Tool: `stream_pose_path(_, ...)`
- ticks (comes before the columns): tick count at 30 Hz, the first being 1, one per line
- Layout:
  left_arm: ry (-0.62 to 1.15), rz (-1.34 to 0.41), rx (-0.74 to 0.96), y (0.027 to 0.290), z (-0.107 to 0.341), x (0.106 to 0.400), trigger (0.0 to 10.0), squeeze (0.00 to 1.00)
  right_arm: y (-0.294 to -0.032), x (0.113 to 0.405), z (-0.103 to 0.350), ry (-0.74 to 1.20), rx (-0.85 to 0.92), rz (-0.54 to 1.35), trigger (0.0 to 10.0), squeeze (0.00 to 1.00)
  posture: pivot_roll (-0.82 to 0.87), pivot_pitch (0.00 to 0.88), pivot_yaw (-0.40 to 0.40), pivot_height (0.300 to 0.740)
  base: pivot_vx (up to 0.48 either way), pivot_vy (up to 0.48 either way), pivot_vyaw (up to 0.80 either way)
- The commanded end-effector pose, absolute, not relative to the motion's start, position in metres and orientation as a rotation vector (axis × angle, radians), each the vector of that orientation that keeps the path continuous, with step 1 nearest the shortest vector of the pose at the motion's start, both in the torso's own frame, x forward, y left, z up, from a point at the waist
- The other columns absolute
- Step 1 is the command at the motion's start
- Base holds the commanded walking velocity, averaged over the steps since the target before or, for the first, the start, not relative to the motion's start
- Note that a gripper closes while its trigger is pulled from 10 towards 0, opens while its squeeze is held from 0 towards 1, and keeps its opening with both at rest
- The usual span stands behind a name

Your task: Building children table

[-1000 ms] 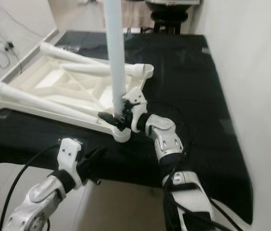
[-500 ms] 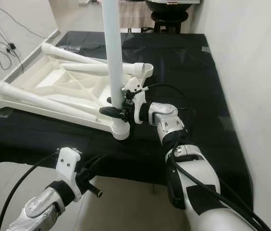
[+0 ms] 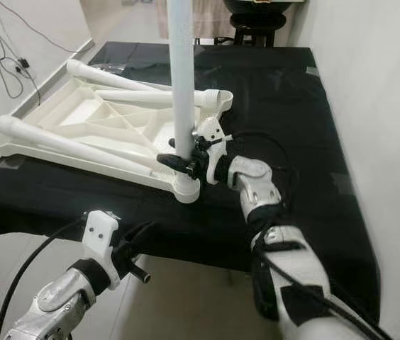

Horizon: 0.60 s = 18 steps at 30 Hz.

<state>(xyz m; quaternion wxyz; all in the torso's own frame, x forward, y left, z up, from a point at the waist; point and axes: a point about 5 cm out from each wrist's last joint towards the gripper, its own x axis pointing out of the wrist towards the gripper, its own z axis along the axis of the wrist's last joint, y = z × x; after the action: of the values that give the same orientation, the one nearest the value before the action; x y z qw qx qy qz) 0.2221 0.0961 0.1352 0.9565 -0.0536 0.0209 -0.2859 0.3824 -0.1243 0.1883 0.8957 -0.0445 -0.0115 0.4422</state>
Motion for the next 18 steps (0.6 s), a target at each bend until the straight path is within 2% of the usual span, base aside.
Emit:
stream_pose_path(1,0.077,-0.572,-0.101,0.101,0.126,0.226,10.0,0.0,-0.125,0.369,0.147,0.085,-0.102,0.623,0.0,0.0,-0.06,0.101,0.064,0.74,0.0,0.0,0.0)
stream_pose_path(3,0.077,-0.572,-0.101,0.101,0.126,0.226,10.0,0.0,-0.125,0.369,0.147,0.085,-0.102,0.623,0.0,0.0,-0.06,0.101,0.064,0.74,0.0,0.0,0.0)
stream_pose_path(4,0.079,-0.571,-0.09,0.103,0.125,0.229,10.0,0.0,-0.126,0.358,0.135,0.093,-0.15,0.436,0.0,0.0,-0.06,0.096,0.066,0.74,0.0,0.0,0.0)
stream_pose_path(8,0.079,-0.571,-0.09,0.103,0.125,0.229,10.0,0.0,-0.126,0.358,0.135,0.093,-0.15,0.436,0.0,0.0,-0.06,0.096,0.066,0.74,0.0,0.0,0.0)
stream_pose_path(9,0.082,-0.573,-0.084,0.104,0.123,0.234,10.0,0.0,-0.127,0.354,0.13,0.094,-0.169,0.309,0.0,0.0,-0.05,0.074,0.053,0.74,0.0,0.0,0.0)
stream_pose_path(12,0.081,-0.564,-0.08,0.105,0.122,0.237,10.0,0.0,-0.125,0.354,0.128,0.092,-0.17,0.253,0.0,0.0,-0.05,0.064,0.046,0.74,0.0,0.0,0.0)
stream_pose_path(18,0.078,-0.554,-0.079,0.105,0.122,0.241,10.0,0.0,-0.12,0.36,0.13,0.092,-0.15,0.261,0.0,0.0,-0.05,0.063,0.044,0.74,0.0,0.0,0.0)
